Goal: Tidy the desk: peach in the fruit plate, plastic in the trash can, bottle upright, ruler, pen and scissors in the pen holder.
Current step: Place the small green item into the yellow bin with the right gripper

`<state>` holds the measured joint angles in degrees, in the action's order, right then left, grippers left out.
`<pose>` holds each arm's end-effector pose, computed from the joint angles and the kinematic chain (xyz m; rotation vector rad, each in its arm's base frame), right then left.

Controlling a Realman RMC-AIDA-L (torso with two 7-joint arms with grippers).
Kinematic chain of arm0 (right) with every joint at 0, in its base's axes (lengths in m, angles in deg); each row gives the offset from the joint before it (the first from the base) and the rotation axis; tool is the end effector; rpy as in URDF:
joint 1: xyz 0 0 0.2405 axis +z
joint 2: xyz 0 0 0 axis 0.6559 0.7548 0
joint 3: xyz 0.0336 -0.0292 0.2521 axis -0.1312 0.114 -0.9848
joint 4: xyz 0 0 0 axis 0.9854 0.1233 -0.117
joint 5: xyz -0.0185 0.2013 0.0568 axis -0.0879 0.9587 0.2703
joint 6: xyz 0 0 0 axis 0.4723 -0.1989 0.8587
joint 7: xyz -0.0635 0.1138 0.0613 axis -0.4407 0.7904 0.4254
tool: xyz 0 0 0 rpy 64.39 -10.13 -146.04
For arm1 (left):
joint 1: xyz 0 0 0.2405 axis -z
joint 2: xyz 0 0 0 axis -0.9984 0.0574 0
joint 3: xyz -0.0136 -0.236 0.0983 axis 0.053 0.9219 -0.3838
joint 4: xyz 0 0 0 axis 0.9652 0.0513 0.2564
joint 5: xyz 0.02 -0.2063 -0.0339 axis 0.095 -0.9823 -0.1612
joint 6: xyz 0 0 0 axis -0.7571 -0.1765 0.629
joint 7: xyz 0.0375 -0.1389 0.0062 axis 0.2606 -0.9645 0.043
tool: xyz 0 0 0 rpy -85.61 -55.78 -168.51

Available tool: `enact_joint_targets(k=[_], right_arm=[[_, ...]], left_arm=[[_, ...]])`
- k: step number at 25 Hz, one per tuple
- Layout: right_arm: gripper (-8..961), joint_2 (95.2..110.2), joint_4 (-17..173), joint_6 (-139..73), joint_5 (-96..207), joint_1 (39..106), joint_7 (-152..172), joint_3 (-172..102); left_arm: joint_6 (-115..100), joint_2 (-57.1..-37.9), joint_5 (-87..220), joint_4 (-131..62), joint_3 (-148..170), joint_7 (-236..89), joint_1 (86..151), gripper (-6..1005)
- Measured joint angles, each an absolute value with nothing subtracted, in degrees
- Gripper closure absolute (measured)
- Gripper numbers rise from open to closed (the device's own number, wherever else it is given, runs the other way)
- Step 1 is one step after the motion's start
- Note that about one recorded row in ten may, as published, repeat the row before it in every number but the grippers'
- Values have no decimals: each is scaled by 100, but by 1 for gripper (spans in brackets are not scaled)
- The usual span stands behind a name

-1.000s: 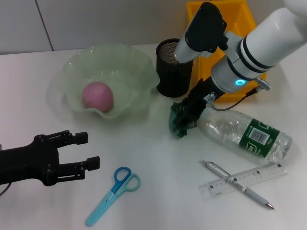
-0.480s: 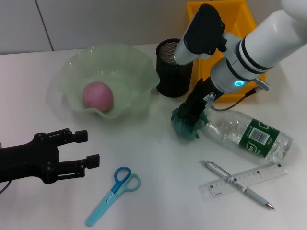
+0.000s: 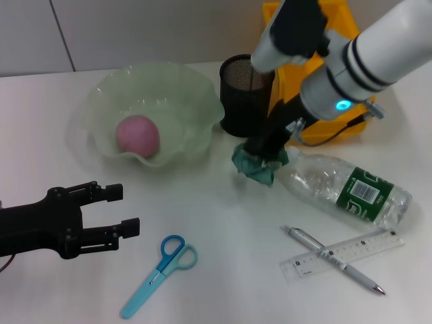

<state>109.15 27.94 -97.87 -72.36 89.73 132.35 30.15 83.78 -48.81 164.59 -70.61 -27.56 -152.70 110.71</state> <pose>0.1539 0.4122 -0.0335 -2.7538 0.5479 -0.3206 -0.2801 0.2881 0.0150 -2.8084 -0.6820 -0.8061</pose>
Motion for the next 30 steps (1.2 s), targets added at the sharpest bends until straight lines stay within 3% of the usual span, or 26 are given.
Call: enact_joint_targets(k=[10,30], right_arm=[[936,10846,1836,-10501,-6268,8739,12865,1017],[942,10860,2234,-7949,-7031,8500,12874,430]], left_arm=[[8403,-4870,16469,-7055,-2757,-15271,11071,189],[8380,-4850,16468,-7062,-2758,-15342,11080,193]])
